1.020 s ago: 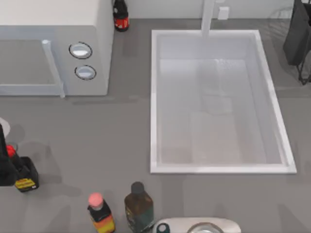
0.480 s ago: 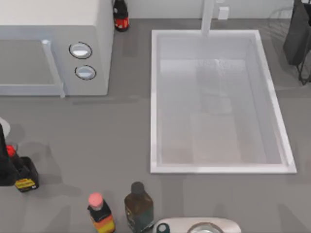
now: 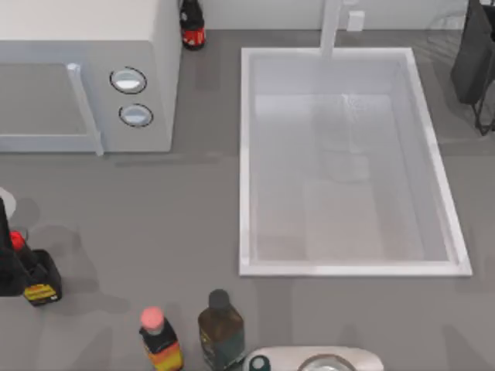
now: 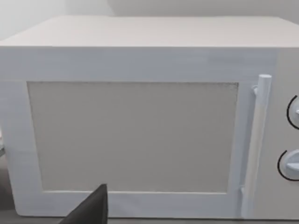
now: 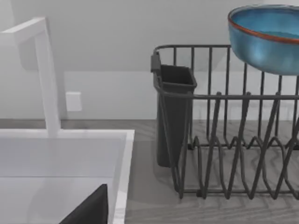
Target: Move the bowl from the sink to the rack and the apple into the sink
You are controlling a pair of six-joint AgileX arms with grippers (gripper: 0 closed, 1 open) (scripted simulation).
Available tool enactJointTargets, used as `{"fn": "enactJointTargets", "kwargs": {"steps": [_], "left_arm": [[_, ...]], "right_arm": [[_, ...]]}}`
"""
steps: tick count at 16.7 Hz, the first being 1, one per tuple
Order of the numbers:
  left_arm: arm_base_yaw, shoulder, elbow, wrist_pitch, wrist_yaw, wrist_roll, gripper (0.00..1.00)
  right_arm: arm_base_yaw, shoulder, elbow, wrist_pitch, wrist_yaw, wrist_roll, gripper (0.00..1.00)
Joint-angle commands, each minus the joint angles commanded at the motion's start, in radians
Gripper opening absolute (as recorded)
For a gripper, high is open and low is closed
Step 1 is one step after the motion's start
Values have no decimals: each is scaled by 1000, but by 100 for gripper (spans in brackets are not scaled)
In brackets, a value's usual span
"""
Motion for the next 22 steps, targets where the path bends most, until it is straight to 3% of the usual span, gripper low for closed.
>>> {"fn": "enactJointTargets", "kwargs": {"steps": [5,9,22], "left_arm": [[0,0,0,0,0,0,100],[0,0,0,0,0,0,100],[0,0,0,0,0,0,100]], "right_arm": [[-4,13,12,-12,-1,-4,100],[-48,162,149,-147,-4,-47,100],[-308,1328,876,-944,5,-301,100]]}}
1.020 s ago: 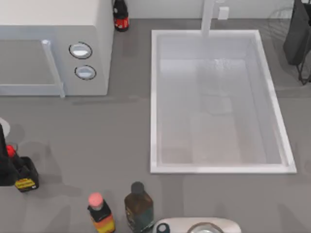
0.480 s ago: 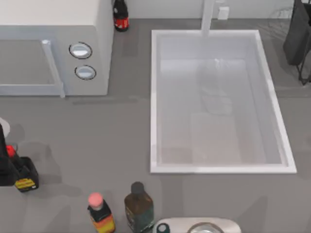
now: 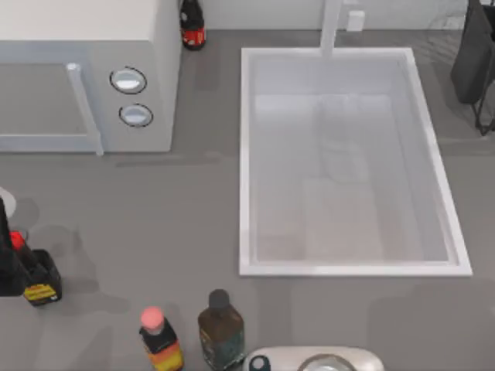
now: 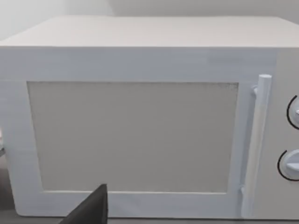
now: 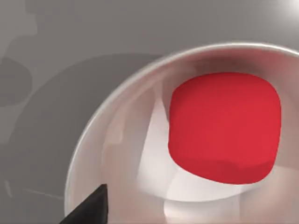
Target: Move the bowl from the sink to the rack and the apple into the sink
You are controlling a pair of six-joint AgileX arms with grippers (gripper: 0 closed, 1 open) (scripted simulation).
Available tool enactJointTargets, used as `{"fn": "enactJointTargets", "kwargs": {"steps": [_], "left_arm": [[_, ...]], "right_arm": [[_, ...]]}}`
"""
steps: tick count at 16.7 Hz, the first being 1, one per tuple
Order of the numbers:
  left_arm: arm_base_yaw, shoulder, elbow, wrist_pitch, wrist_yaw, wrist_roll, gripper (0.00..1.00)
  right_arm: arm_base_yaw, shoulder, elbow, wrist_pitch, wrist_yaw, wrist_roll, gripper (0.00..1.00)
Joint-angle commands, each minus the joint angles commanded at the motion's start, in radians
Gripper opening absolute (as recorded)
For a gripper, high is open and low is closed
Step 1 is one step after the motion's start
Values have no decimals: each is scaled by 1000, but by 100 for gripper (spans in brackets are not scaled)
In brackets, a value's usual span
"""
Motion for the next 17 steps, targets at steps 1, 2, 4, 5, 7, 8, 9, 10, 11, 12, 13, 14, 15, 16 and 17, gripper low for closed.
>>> {"fn": "enactJointTargets", "kwargs": {"steps": [1,2,4,5,7,8,9,10,11,12,13,14,15,16,17], "left_arm": [[0,0,0,0,0,0,100],[0,0,0,0,0,0,100],[0,0,0,0,0,0,100],[0,0,0,0,0,0,100],[0,0,0,0,0,0,100],[0,0,0,0,0,0,100],[0,0,0,0,0,0,100],[0,0,0,0,0,0,100],[0,0,0,0,0,0,100],[0,0,0,0,0,0,100],[0,0,0,0,0,0,100],[0,0,0,0,0,0,100],[0,0,0,0,0,0,100],[0,0,0,0,0,0,100],[0,0,0,0,0,0,100]], "right_arm": [[-14,57,39,-39,0,-13,100],[-25,103,72,-72,-1,-23,100],[-40,162,118,-116,-4,-38,100],[-44,176,130,-126,-5,-41,100],[-45,180,133,-129,-5,-42,100],[-45,180,133,-129,-5,-42,100],[-45,180,133,-129,-5,-42,100],[-40,176,130,-127,-5,-41,100],[-40,178,129,-124,-5,-41,100],[-39,184,120,-111,-4,-42,100],[-38,195,105,-88,-4,-42,100],[-38,211,86,-55,-3,-41,100],[-38,231,62,-13,-3,-41,100],[-38,254,36,38,-2,-40,100],[-39,278,8,94,-2,-40,100]]}}
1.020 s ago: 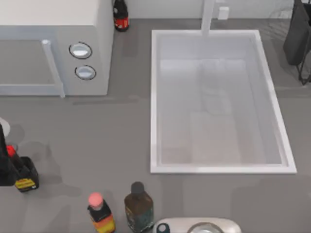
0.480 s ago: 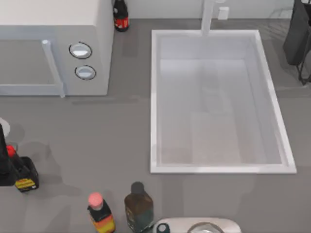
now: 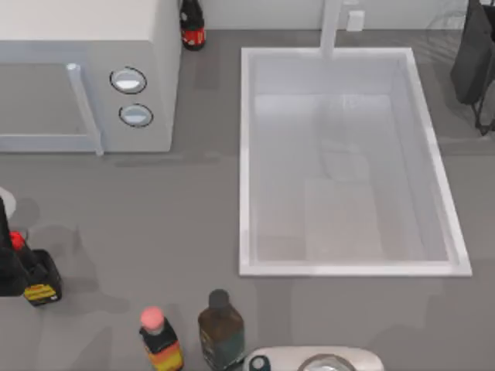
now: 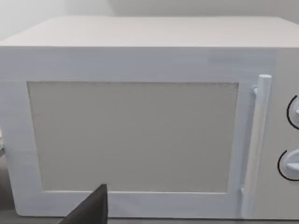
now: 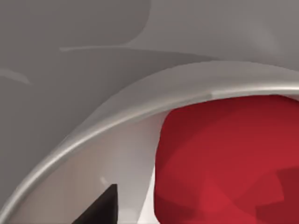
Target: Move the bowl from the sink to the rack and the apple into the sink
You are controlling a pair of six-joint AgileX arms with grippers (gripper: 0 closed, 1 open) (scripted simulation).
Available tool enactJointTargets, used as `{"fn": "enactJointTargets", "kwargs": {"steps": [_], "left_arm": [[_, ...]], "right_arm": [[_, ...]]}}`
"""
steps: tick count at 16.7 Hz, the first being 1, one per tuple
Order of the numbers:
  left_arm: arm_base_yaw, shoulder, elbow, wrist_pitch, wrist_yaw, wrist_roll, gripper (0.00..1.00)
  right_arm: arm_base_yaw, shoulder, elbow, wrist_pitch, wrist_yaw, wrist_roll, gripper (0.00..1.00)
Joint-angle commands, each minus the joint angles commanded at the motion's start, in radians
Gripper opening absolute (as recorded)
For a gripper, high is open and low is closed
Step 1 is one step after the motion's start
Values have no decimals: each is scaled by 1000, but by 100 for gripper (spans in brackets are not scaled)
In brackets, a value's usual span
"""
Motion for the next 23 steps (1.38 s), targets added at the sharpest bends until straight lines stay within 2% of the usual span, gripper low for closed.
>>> {"fn": "enactJointTargets", "kwargs": {"steps": [5,10,23], "left_arm": [[0,0,0,0,0,0,100],[0,0,0,0,0,0,100],[0,0,0,0,0,0,100]], "right_arm": [[-2,101,-119,227,-2,4,100],[-2,115,-134,249,-3,4,100],[-2,115,-134,249,-3,4,2]]}}
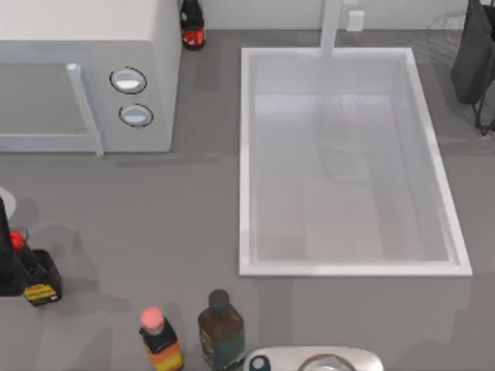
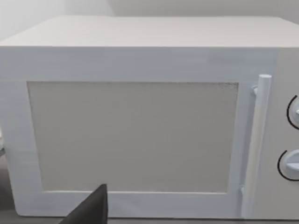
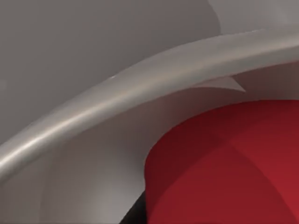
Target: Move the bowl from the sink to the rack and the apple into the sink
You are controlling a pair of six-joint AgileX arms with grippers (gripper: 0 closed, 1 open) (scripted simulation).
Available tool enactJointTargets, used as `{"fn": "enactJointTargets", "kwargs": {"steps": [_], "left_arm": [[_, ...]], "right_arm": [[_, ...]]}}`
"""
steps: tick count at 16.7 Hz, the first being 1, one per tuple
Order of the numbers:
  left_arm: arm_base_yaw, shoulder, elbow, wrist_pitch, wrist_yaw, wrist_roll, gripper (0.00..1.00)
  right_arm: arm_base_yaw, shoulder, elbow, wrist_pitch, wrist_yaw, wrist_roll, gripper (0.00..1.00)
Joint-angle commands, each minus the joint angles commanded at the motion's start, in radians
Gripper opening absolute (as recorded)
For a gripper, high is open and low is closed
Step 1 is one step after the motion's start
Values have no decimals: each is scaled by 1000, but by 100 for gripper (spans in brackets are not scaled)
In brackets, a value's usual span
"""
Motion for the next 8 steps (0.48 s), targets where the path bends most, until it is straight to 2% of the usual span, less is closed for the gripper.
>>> {"fn": "enactJointTargets", "kwargs": {"steps": [8], "left_arm": [[0,0,0,0,0,0,100]], "right_arm": [[0,0,0,0,0,0,0]]}}
